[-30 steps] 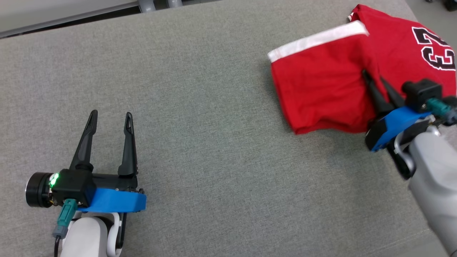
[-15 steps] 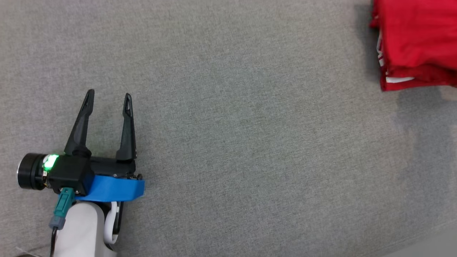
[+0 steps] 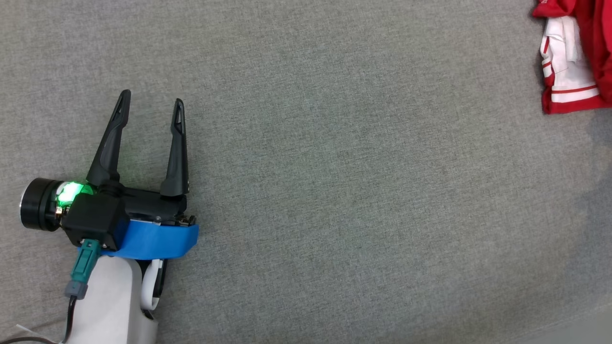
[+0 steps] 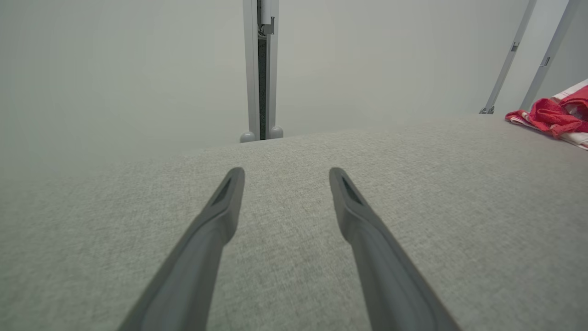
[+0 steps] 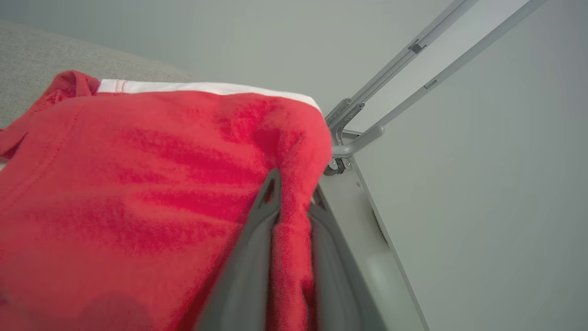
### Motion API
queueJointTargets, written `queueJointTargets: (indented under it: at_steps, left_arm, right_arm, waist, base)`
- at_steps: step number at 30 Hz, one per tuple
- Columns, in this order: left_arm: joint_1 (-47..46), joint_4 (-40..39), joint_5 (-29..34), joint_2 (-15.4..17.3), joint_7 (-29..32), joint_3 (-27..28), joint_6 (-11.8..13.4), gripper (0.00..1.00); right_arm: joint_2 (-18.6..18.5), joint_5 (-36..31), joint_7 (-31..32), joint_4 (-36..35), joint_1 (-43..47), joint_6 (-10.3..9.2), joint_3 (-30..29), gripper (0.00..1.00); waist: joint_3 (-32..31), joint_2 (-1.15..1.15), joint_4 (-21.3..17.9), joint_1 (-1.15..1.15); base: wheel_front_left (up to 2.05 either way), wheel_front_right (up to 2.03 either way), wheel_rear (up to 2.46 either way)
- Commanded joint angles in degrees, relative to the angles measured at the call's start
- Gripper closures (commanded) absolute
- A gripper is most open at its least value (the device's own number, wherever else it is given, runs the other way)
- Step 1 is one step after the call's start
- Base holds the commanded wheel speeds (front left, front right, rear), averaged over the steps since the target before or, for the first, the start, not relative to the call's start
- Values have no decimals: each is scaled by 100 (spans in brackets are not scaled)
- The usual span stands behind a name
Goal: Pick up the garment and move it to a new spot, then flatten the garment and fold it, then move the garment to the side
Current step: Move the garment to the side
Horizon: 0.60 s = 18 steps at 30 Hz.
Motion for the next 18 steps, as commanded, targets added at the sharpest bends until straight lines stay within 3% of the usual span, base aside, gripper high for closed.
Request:
queueJointTargets:
  at_steps: [1,8,13,18]
  left_arm:
    - [-32,88,22,59,16,23,46,0]
    - [88,68,-62,64,15,62,101,0]
    - [184,95,-140,24,11,72,135,0]
    - [396,124,-246,-14,10,143,174,0]
  right_arm:
    - [57,-44,-49,79,-102,-5,-4,0]
    - [98,-350,-187,296,-259,-5,-314,0]
    - [290,-684,-187,-390,0,-5,-755,0]
    - [831,-1096,-187,-1422,552,-5,-1247,0]
  waist:
    - [-7,0,21,0]
    - [-179,0,19,0]
    - [-464,0,45,0]
    - [-937,0,164,0]
  base:
    - [0,0,0]
    - [0,0,0]
    - [0,0,0]
    - [0,0,0]
